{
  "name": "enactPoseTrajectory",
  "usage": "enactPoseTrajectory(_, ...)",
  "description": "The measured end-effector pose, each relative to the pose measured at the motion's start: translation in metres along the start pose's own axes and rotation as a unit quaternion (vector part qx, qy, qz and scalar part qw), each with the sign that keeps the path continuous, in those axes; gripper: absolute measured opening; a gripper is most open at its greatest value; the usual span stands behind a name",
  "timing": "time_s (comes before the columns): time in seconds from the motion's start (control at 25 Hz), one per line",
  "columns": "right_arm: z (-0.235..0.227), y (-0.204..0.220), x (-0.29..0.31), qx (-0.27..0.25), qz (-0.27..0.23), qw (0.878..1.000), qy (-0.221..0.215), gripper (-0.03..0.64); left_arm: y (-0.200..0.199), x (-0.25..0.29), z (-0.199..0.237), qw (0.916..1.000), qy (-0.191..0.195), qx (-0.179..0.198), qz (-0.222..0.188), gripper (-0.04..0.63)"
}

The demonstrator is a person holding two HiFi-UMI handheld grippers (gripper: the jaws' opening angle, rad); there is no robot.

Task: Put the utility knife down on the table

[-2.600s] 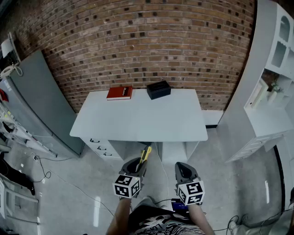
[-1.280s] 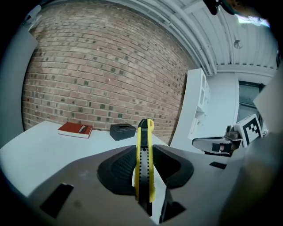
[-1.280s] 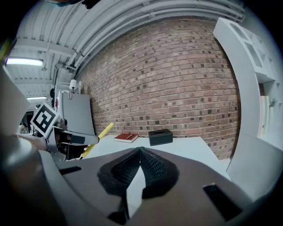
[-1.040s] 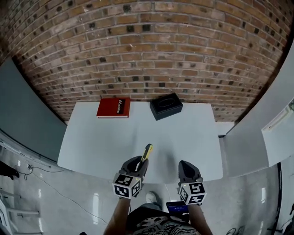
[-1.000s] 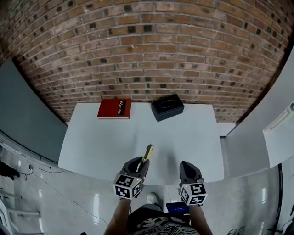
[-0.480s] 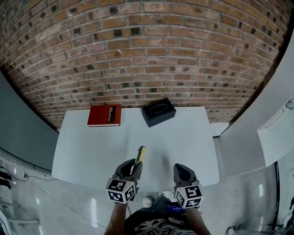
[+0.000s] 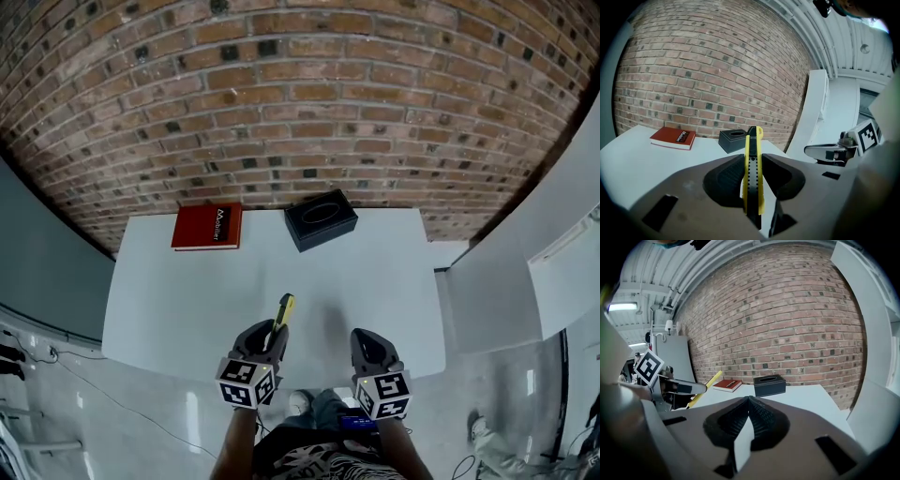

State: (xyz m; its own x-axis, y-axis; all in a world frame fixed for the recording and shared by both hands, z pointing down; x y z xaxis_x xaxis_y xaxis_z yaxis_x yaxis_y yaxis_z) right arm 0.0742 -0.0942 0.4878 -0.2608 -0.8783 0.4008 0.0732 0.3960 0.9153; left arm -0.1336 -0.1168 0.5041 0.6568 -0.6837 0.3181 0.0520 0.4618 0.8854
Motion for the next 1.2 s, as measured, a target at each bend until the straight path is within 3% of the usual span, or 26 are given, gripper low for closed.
enactPoseTrajectory(0.56,-0.017,0.037,0.024,-0.008,0.066,0.998,-0.02,0.0,0.055,0.034,0.01,0.9966,-0.012,-0.02,0.079,0.118)
enactPoseTrajectory(1.2,-0.038,0.083,0.049,-0.005,0.129,0.991,-0.024,0.0,0.11,0.074,0.021,0.9848,-0.017,0.01,0.173,0.119)
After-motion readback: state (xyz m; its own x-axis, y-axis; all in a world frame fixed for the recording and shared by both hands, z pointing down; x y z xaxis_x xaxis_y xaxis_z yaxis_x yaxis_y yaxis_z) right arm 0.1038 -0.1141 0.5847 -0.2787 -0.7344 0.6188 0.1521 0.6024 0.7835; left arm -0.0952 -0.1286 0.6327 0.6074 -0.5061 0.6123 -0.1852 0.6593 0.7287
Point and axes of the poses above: the fingertips, and each gripper's own axes: x forward along the fingers, z to its left, y out of its underside, the point moved 5 cm from there along -x, backward along the fingers, and after that the axes turned 10 degrees about y, right-handed, at the moved point
